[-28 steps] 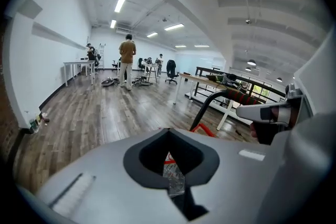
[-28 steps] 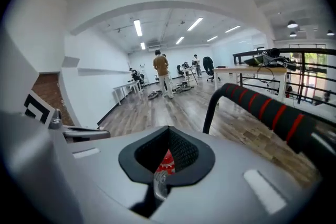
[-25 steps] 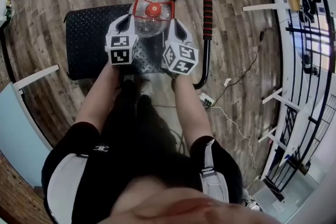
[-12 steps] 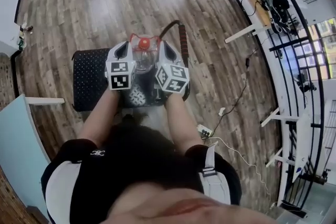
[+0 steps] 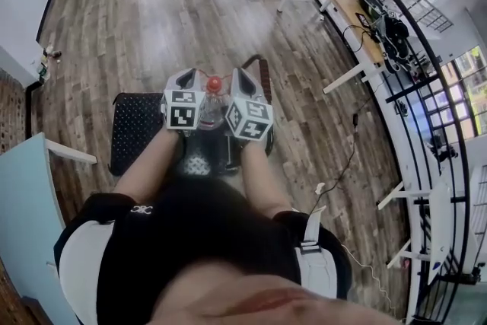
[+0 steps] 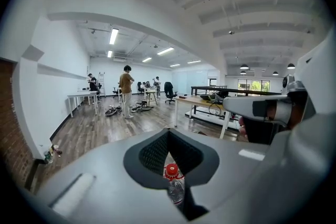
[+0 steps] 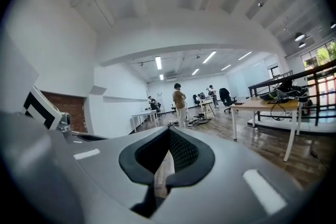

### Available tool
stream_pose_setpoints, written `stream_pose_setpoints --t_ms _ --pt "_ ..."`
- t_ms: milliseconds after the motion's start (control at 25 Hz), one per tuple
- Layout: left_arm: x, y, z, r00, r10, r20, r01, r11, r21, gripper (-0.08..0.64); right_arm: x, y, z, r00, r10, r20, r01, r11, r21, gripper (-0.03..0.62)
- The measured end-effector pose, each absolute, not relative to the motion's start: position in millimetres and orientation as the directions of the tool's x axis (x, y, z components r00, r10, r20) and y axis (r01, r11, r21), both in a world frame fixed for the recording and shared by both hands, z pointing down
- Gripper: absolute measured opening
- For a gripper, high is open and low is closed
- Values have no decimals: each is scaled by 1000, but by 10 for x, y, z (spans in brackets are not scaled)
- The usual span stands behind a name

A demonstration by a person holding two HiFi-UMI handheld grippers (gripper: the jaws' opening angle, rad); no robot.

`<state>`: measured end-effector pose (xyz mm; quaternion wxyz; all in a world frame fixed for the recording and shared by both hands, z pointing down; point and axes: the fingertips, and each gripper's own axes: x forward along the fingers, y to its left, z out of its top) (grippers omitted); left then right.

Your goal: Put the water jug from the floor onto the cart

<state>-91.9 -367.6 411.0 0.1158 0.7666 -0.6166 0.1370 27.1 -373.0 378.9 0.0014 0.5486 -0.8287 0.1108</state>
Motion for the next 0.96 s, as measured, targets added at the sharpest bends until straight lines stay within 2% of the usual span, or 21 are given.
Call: stream_pose_setpoints --t_ms 960 --pt "-1046 -3591 4136 189 -914 360 -979 -202 2 0 147 -3626 3909 -417 -896 152 -898 380 -223 12"
